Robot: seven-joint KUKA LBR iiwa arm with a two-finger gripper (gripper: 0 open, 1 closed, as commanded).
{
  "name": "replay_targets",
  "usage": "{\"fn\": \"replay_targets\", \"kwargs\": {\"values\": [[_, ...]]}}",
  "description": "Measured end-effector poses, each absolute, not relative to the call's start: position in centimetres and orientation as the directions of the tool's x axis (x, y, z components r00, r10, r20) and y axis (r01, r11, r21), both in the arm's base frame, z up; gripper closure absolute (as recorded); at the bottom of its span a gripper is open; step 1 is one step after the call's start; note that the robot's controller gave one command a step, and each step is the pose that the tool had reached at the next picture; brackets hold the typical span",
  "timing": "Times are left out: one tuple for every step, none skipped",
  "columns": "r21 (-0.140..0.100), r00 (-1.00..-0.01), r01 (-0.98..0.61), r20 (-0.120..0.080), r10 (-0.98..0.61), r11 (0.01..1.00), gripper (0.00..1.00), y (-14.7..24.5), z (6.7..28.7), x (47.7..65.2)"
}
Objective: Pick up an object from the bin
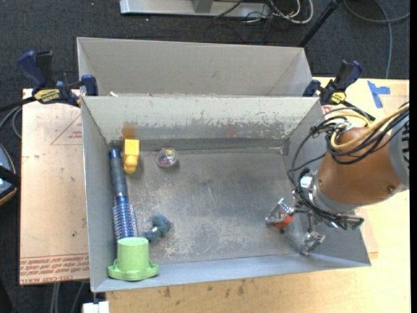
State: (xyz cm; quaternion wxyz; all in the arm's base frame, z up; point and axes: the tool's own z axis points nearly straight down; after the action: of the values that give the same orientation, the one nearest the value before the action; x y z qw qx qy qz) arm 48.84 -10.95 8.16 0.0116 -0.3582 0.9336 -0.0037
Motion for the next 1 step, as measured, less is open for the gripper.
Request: {"fn": "replay_targets", "kwargs": {"values": [[-0.002, -0.743, -0.670, -0.002, -0.670, 0.743, 1.00, -11.01, 8.00, 48.35]]}}
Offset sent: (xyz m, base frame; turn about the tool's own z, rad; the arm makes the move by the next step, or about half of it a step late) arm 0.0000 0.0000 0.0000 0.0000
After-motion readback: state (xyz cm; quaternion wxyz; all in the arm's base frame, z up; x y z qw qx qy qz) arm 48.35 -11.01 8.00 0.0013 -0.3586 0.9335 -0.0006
